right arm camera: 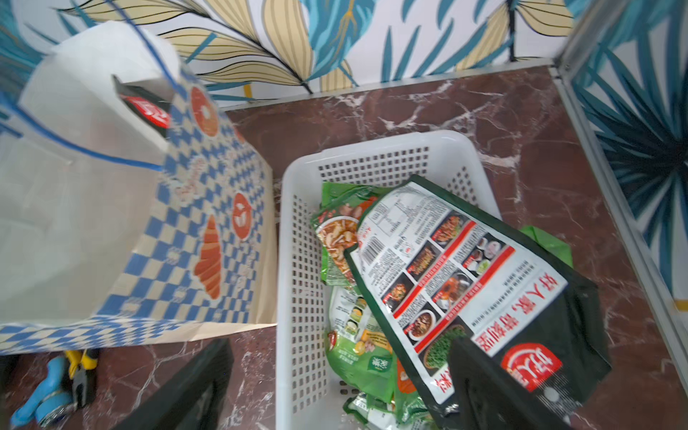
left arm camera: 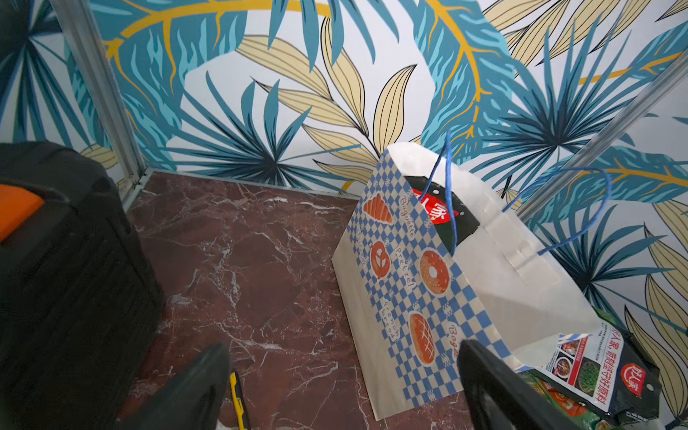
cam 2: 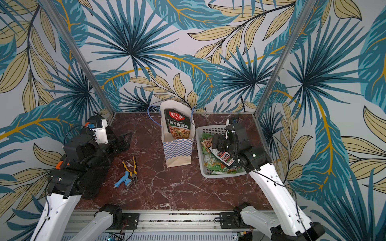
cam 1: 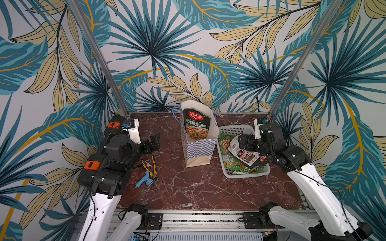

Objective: Place the condiment packets inside the bag
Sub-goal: Pick up the condiment packet from the storage box.

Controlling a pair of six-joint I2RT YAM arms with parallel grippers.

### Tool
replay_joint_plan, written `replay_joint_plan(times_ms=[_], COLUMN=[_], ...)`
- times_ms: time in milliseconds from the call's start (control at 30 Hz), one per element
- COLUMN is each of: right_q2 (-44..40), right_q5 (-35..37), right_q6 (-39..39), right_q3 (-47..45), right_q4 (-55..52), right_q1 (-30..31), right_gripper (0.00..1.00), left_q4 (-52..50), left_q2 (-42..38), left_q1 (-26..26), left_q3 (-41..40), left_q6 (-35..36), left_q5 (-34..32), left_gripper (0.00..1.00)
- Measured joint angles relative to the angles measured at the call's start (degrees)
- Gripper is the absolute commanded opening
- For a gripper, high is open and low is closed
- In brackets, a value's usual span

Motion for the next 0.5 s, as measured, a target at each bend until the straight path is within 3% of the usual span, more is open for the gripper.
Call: replay_joint_plan(times_ms=[200,500], right_q2=[-9.1,-13.8], right_q5=[0.9,-0.5], right_q6=[4.5,9.5], right_q3=[-11.7,-22.9], right_q4=[0.0,0.4], right_q1=[-7.7,-16.0], right_gripper=[0.95,0.9], left_q4=[1.2,2.0], left_q2=[1.7,2.4], left_q1=[0.2,0.2], left_q3=[-1.6,-1.6], left_q6=[-0.2,-0.2], left_q5=[2.5,5.5], left_gripper=[1.0,1.0])
